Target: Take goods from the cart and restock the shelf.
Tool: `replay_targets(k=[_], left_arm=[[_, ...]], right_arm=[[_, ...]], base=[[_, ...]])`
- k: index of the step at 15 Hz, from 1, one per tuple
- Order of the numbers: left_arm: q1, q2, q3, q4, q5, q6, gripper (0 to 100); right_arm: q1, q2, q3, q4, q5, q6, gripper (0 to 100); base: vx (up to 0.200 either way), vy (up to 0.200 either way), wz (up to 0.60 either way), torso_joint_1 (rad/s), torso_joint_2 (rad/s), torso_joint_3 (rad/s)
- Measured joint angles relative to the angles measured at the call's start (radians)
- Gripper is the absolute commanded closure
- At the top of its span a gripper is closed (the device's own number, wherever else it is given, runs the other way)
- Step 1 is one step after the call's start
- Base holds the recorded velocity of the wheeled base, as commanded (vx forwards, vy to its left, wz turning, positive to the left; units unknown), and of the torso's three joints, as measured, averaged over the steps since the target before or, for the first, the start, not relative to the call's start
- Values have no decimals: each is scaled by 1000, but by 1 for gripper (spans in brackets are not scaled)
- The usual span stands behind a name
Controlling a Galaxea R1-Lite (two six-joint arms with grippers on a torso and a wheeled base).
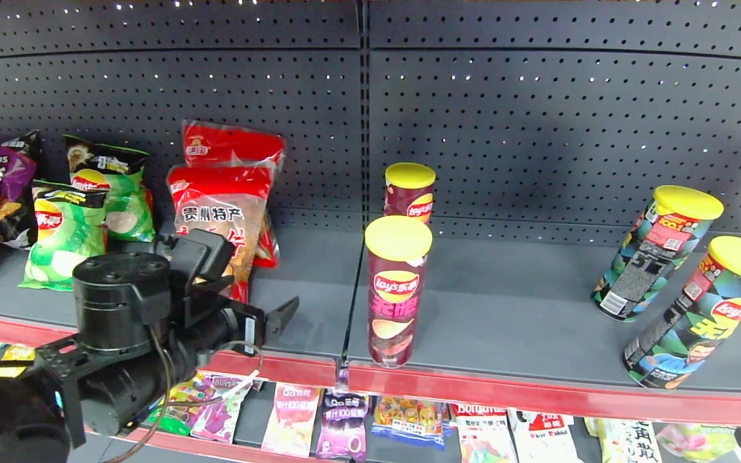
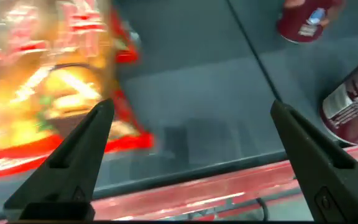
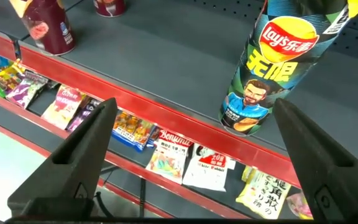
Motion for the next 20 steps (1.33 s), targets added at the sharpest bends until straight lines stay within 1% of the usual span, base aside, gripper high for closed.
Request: replay_targets(k=[3, 5, 8, 9, 15, 20], left_arm=[[-35, 89, -83, -5, 0, -2, 0], [-61, 136, -130, -7, 1, -12, 0], [-106, 173, -154, -7, 1, -33, 0], [-116, 182, -157, -8, 2, -34, 0], [-130, 237, -221, -9, 9, -34, 0], [-138, 266, -245, -9, 9, -33, 0]], right_arm=[[0, 4, -1, 0, 0, 2, 0], [0, 5, -2, 0, 0, 5, 0], [0, 6, -4, 0, -1, 6, 0], [0, 6, -5, 0, -1, 6, 0], [0, 9, -13, 0, -2, 6, 0], [0, 11, -14, 0, -2, 10, 0]], base=[[0, 0, 0, 0, 0, 0], [0, 0, 0, 0, 0, 0], [0, 0, 0, 0, 0, 0], [0, 0, 0, 0, 0, 0], [0, 0, 0, 0, 0, 0], [0, 0, 0, 0, 0, 0]])
